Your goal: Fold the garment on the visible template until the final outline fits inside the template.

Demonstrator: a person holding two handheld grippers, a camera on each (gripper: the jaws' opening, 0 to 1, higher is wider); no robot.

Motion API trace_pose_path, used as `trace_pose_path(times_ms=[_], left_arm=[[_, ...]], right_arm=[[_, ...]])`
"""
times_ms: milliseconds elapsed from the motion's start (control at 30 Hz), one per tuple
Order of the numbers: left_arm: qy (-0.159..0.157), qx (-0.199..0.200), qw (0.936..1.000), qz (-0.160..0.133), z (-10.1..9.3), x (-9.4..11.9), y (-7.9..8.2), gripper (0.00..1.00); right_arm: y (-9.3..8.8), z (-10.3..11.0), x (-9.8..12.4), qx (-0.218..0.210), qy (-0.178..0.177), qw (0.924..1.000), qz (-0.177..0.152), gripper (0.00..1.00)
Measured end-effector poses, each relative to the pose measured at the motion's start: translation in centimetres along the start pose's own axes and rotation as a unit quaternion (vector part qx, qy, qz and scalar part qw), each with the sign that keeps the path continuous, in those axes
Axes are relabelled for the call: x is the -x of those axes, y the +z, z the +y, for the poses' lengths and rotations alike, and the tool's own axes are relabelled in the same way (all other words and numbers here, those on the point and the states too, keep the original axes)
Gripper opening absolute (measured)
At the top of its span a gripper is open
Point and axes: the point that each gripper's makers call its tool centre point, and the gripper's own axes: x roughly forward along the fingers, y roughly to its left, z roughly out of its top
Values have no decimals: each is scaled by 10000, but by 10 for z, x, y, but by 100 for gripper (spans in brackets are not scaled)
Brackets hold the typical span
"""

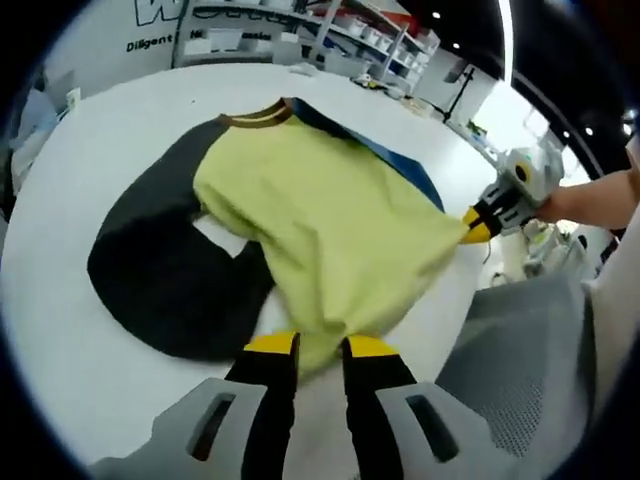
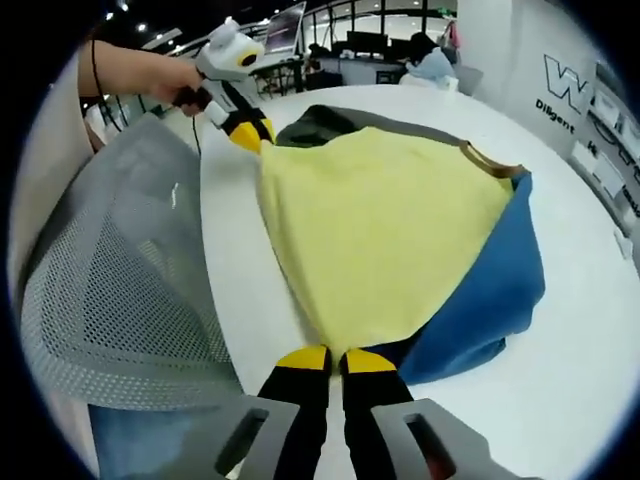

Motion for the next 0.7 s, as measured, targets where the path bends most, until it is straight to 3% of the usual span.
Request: trace_pose_path(times_ms=[67, 167, 200, 400, 433, 467, 500, 533, 700], left_arm=[[10, 102, 9999, -15, 1, 1, -2, 18], [-188, -83, 9987, 474, -7, -6, -27, 20], [-233, -187, 9982, 518, -10, -8, -29, 22], [-327, -247, 9984, 399, -21, -16, -23, 19], [-384, -324, 9977, 459, -25, -16, -24, 12], [-499, -522, 9955, 620, -31, -13, -28, 3], [-405, -627, 9953, 610, -29, -11, -27, 1], [-272, -666, 9951, 675, -27, -7, -29, 0], [-344, -409, 9963, 675, -29, 17, -29, 0]], right_arm=[[-2, 1, 0, -15, 12, 10000, 10, 0], [-4, 1, -2, -19, 4, 10000, 23, 0], [-4, 1, -3, -28, 5, 10000, 38, 0], [-6, 0, -6, -26, -1, 10000, 61, 0], [-6, 1, -5, -26, -1, 10000, 76, 0], [-5, 1, -5, -22, -2, 10000, 71, 0], [-6, 0, -6, -23, -4, 10000, 67, 0], [-6, 0, -6, -33, -6, 10000, 69, 0], [-6, -1, -6, -61, -21, 10000, 57, 0]])
